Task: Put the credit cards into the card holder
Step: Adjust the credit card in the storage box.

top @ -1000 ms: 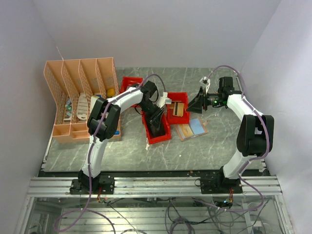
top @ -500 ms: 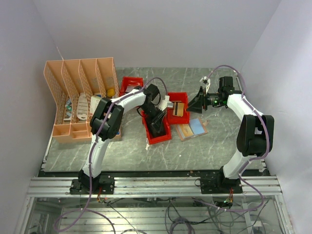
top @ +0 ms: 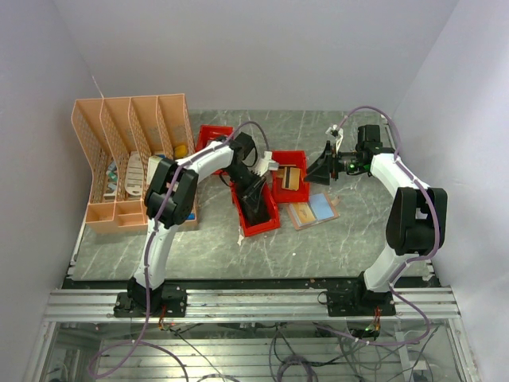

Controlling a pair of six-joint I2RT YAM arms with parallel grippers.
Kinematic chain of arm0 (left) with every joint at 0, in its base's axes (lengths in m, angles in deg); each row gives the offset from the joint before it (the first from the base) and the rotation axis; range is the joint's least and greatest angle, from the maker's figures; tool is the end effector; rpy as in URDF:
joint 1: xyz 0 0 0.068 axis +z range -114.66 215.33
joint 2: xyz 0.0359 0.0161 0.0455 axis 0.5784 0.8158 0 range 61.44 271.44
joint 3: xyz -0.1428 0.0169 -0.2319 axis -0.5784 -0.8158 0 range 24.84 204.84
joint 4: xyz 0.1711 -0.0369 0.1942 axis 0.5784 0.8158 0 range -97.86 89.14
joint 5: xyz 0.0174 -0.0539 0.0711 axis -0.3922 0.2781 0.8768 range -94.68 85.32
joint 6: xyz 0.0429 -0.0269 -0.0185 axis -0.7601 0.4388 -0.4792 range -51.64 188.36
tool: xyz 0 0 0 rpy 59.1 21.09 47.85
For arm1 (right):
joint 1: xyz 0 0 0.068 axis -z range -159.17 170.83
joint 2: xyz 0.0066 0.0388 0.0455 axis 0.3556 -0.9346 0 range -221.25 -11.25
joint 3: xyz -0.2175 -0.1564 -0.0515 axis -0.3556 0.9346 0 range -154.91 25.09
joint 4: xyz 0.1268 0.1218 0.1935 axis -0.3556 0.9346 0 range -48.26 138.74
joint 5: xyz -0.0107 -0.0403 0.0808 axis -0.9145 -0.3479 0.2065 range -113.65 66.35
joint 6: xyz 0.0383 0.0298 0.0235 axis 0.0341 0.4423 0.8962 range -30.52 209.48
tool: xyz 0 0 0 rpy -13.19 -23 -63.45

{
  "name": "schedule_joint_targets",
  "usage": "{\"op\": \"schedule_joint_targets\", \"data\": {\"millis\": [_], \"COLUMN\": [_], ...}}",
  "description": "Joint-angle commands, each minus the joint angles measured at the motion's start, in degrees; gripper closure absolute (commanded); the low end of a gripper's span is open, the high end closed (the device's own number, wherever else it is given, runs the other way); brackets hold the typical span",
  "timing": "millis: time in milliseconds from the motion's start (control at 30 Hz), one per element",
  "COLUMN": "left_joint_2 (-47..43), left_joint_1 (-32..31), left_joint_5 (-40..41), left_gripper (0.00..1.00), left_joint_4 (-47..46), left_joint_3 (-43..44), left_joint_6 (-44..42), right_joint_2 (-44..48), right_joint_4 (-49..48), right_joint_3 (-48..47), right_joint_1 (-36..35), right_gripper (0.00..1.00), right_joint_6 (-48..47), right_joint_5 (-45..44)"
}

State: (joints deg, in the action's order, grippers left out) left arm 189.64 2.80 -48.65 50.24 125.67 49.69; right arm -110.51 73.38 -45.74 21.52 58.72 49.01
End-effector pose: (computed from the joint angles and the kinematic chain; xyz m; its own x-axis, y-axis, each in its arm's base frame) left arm 0.3545 -0.2554 0.1624 -0.6574 0.6928 -0.2964 0.6796 0.3752 -0.6304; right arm 0.3490 0.0297 0.2367 -0.5029 -0.1464 -0.8519 -0.8494 0.2662 0.4557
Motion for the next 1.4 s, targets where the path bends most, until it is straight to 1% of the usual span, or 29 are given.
{"op": "schedule_joint_targets", "data": {"millis": [0,200,400,1033,1200,1300,1367], "left_joint_2": [0.58,0.80,0.91,0.12,0.03,-0.20,-0.48], "left_joint_1": [0.63,1.22,1.84,4.38,5.04,5.51,5.84], "left_joint_5": [-2.18,-2.11,-2.37,-3.98,-4.63,-4.68,-4.64], "left_gripper": [0.81,0.75,0.73,0.75,0.78,0.81,0.82], "left_joint_4": [2.73,3.61,4.67,6.02,5.54,4.96,4.57], "left_joint_3": [3.00,3.26,3.95,5.40,5.64,5.71,5.84], "left_joint_6": [-1.29,-1.71,-2.44,-3.03,-2.57,-1.88,-1.48], "right_joint_2": [-0.50,-0.49,-0.58,-0.68,-0.67,-0.68,-0.67], "right_joint_4": [0.80,0.80,0.88,1.06,1.19,1.31,1.25], "right_joint_3": [-1.47,-1.42,-1.42,-1.56,-1.62,-1.62,-1.62], "right_joint_1": [0.37,0.39,0.43,0.37,0.37,0.39,0.37], "right_gripper": [0.46,0.46,0.46,0.46,0.46,0.46,0.46], "right_joint_6": [-1.11,-1.14,-1.15,-1.34,-1.40,-1.45,-1.36], "right_joint_5": [0.99,0.92,0.96,0.94,1.02,1.08,1.08]}}
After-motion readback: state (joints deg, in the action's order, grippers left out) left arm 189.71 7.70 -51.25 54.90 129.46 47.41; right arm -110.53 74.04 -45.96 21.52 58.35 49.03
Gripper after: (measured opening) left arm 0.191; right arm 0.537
